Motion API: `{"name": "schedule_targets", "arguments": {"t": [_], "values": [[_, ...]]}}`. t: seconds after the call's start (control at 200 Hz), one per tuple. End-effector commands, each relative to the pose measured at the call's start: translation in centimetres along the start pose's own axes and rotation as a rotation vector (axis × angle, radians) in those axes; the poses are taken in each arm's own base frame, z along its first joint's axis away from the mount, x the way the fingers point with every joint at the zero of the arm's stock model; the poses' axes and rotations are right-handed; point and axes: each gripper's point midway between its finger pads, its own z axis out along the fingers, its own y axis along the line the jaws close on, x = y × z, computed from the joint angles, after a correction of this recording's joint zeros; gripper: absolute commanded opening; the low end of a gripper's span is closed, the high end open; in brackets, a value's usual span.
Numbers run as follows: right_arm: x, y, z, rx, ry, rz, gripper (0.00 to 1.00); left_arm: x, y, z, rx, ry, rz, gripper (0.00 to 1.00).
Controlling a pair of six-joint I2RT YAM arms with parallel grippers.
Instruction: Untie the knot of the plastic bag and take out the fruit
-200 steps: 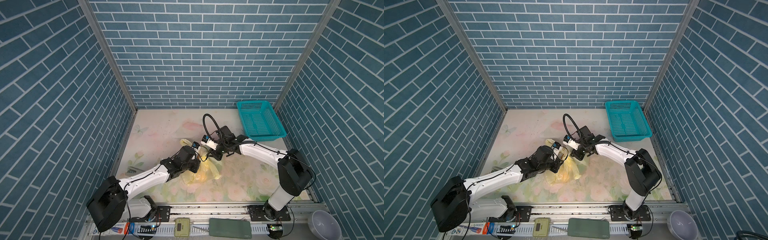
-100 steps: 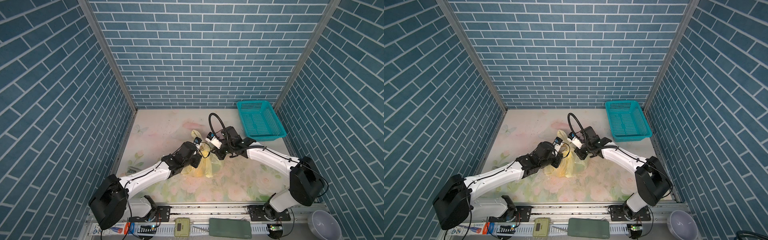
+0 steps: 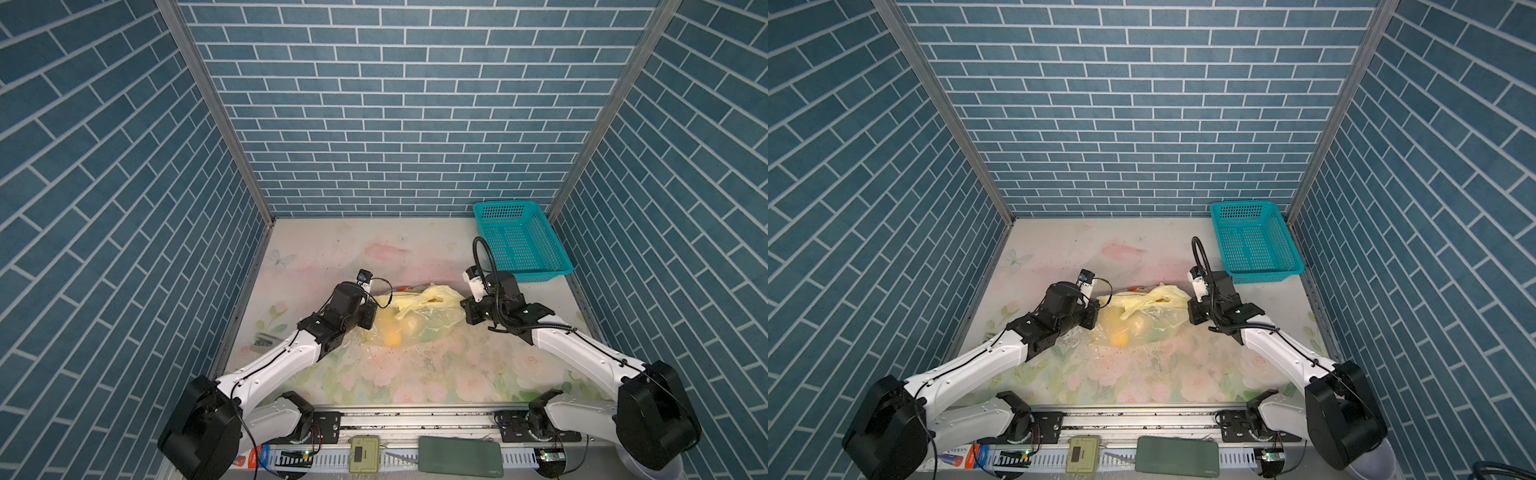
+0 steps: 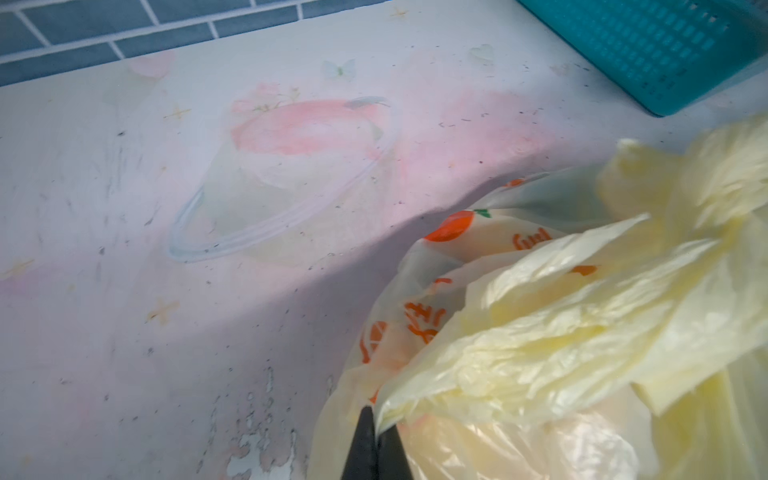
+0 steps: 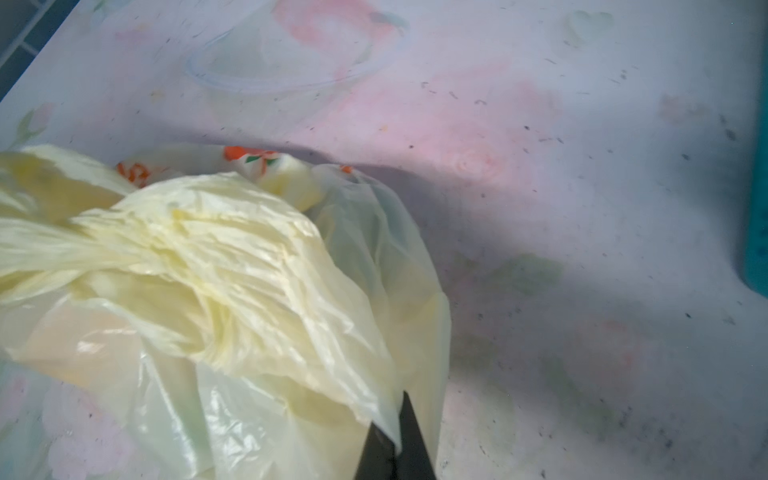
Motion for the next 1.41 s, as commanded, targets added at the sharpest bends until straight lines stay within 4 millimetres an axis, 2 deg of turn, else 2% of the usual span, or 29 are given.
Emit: {"name": "schedule_targets", "arguments": {"t": [0.0,0.185,0.405,0.51,0.595,0.68,0.815,0.905,0.93,0.965,1.04,1.1,1.11,1.25,1.4], "values": [[0.4,-3.2,-0.5,0.123,-0.033,0.159,0.0,0.6,2.2,-0.4,-0.054,-0.002,-0.08,0.0],[1.2,-5.0,-0.4,0.197,0.004,0.239,0.0,1.9,3.6,-0.5,-0.058,-0.01,-0.207,0.0],[2.4,-6.5,0.1,0.27,0.071,0.325,0.0,3.6,4.1,0.1,-0.054,0.004,-0.312,0.0],[1.7,-5.2,0.6,0.188,0.088,0.286,0.0,2.9,3.2,-0.2,0.0,-0.014,-0.284,0.0],[-0.2,-3.1,0.0,0.097,0.045,0.2,0.2,1.2,2.0,-0.6,0.047,-0.044,-0.217,0.0],[-2.3,-1.5,-1.4,0.038,-0.014,0.096,0.38,-0.5,1.2,-1.0,0.071,-0.073,-0.139,0.0],[-4.9,0.5,-3.3,-0.035,-0.056,-0.042,0.54,-2.8,0.5,-1.1,0.096,-0.103,-0.07,0.0],[-6.2,1.8,-3.5,-0.084,-0.055,-0.117,0.62,-3.5,0.2,-1.0,0.108,-0.104,-0.048,0.0],[-6.5,2.2,-3.4,-0.099,-0.05,-0.137,0.63,-3.5,0.0,-1.0,0.116,-0.098,-0.043,0.07],[-6.7,2.5,-3.1,-0.111,-0.037,-0.159,0.65,-3.8,-0.3,-1.0,0.13,-0.093,-0.035,0.21],[-6.8,3.2,-2.0,-0.139,0.005,-0.195,0.67,-4.6,-1.2,-1.6,0.154,-0.105,-0.002,0.6],[-6.8,3.6,-1.2,-0.161,0.034,-0.214,0.68,-4.8,-2.4,-2.0,0.179,-0.098,0.054,0.75],[-6.7,3.8,-1.1,-0.165,0.037,-0.217,0.68,-5.6,-2.6,-2.3,0.185,-0.113,0.065,0.77],[-6.7,4.8,0.1,-0.21,0.058,-0.228,0.68,-7.1,-7.6,-3.0,0.378,-0.076,0.19,0.83],[-6.0,5.8,0.9,-0.244,0.084,-0.242,0.68,-5.9,-12.3,-2.0,0.524,0.041,0.317,0.83]]}}
